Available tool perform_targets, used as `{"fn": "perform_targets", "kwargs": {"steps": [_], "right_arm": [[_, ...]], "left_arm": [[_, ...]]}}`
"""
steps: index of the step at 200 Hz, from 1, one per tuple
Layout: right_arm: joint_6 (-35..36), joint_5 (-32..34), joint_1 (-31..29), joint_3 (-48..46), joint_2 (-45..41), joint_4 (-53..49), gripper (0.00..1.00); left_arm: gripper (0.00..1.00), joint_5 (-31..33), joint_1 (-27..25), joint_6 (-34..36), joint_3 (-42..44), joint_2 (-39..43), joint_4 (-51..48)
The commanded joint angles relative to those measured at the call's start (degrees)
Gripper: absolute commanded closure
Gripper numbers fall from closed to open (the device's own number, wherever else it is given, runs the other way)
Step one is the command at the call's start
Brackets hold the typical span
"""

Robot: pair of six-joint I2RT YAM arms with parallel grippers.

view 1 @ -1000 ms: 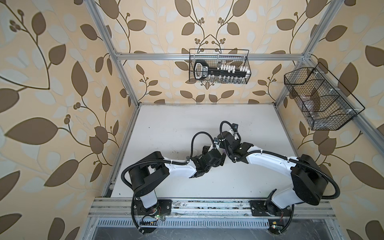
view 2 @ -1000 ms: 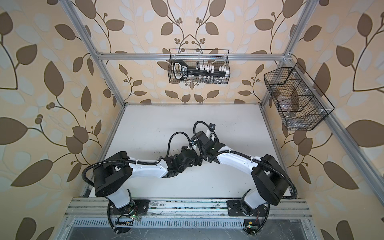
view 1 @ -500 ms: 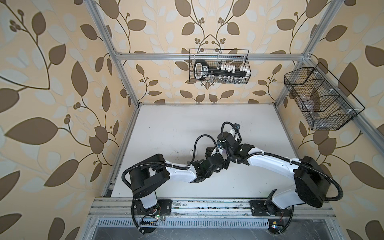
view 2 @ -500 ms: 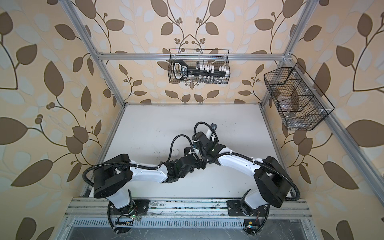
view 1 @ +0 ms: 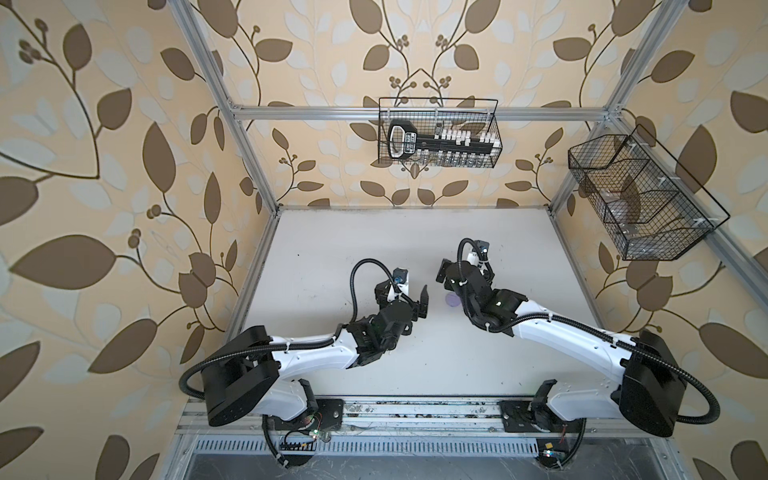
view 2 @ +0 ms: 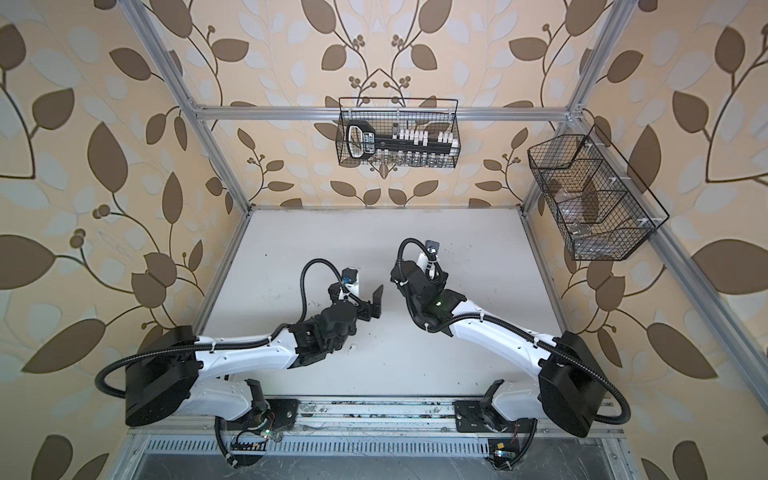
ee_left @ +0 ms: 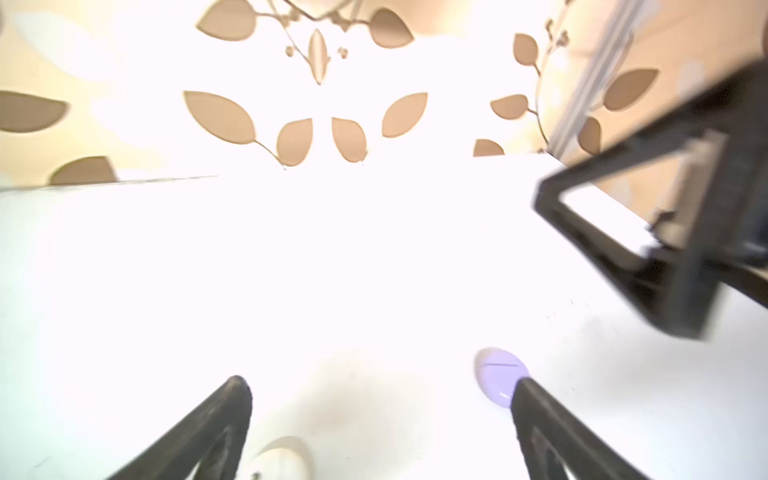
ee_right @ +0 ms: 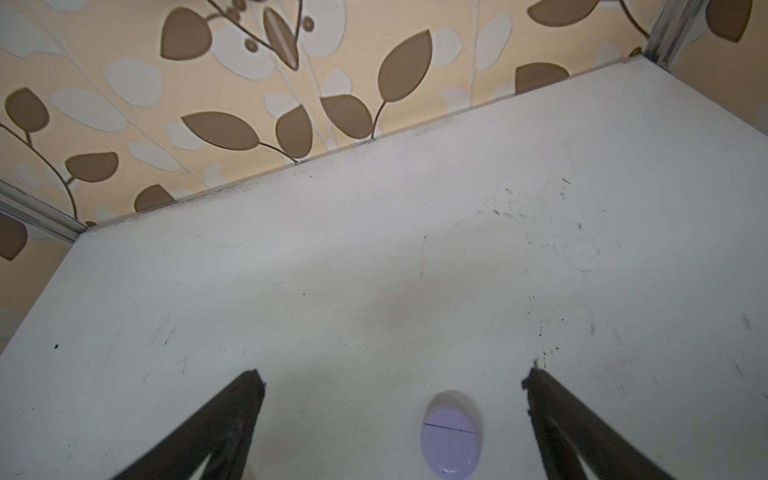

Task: Insert the wireless bluetooth earbuds into the charging case

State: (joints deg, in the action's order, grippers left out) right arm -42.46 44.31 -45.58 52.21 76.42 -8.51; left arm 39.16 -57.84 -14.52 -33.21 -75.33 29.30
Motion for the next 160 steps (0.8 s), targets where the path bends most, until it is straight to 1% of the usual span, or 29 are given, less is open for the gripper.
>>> {"fn": "perform_targets", "kwargs": {"steps": [1, 4, 12, 19, 27, 33, 37, 42, 52, 61, 69, 82, 92, 121, 145, 160], "right_arm": [[3.1, 5.5, -1.5, 0.2, -1.5, -2.1, 0.00], [2.9, 5.8, -1.5, 0.4, -1.3, -2.5, 0.00], [2.0, 6.1, -0.6, 0.8, -0.6, -3.6, 0.00], [2.6, 4.9, 0.5, 1.1, 0.4, -3.7, 0.02], [4.8, 2.7, 1.7, 1.3, 1.4, -3.3, 0.09], [5.7, 2.1, 2.1, 1.5, 2.0, -3.1, 0.13], [5.7, 2.0, 2.3, 1.9, 2.2, -3.6, 0.13], [5.7, 1.7, 2.5, 2.4, 2.5, -4.4, 0.12], [7.0, -0.3, 2.5, 3.7, 3.3, -5.4, 0.09], [9.6, -2.9, 2.2, 4.9, 4.2, -6.0, 0.05], [10.6, -3.7, 1.6, 6.1, 4.9, -7.3, 0.03], [13.0, -6.9, 0.6, 7.0, 5.9, -8.2, 0.02], [13.8, -10.0, 0.3, 7.0, 6.2, -8.4, 0.01], [13.5, -19.1, 1.3, 7.2, 8.3, -9.6, 0.01], [13.3, -23.8, 0.9, 7.9, 10.7, -10.1, 0.02], [12.4, -24.8, 0.2, 8.2, 12.0, -10.7, 0.02]], "left_arm": [[0.01, 1.4, -0.3, 0.8, 2.6, 3.3, 0.8], [0.02, 2.2, -0.3, 0.3, 2.8, 3.5, 1.0], [0.08, 4.4, -0.2, -1.2, 2.9, 3.6, 0.2], [0.15, 5.7, -0.2, -1.8, 2.5, 3.4, -0.7], [0.22, 7.0, -0.2, -2.3, 2.1, 2.8, -1.1], [0.24, 6.4, 0.0, -2.3, 1.6, 2.5, -1.8], [0.23, 5.8, 0.0, -2.4, 1.1, 2.3, -2.5], [0.20, 5.4, 0.0, -3.0, 0.2, 2.1, -4.2], [0.16, 5.6, 0.0, -5.4, -2.6, 1.8, -10.0], [0.07, 5.9, 0.0, -6.5, -5.1, 1.1, -14.9], [0.03, 5.7, 0.0, -7.1, -7.2, 0.7, -18.8], [0.04, 5.9, 0.0, -9.1, -9.1, 1.0, -24.0], [0.02, 5.5, 0.2, -10.1, -9.4, 2.0, -26.8], [0.03, 3.1, 2.1, -15.1, -7.5, 7.9, -33.8], [0.04, 1.4, 4.0, -17.4, -4.9, 14.4, -38.8], [0.05, -1.0, 6.4, -18.5, -3.8, 17.3, -41.3]]}}
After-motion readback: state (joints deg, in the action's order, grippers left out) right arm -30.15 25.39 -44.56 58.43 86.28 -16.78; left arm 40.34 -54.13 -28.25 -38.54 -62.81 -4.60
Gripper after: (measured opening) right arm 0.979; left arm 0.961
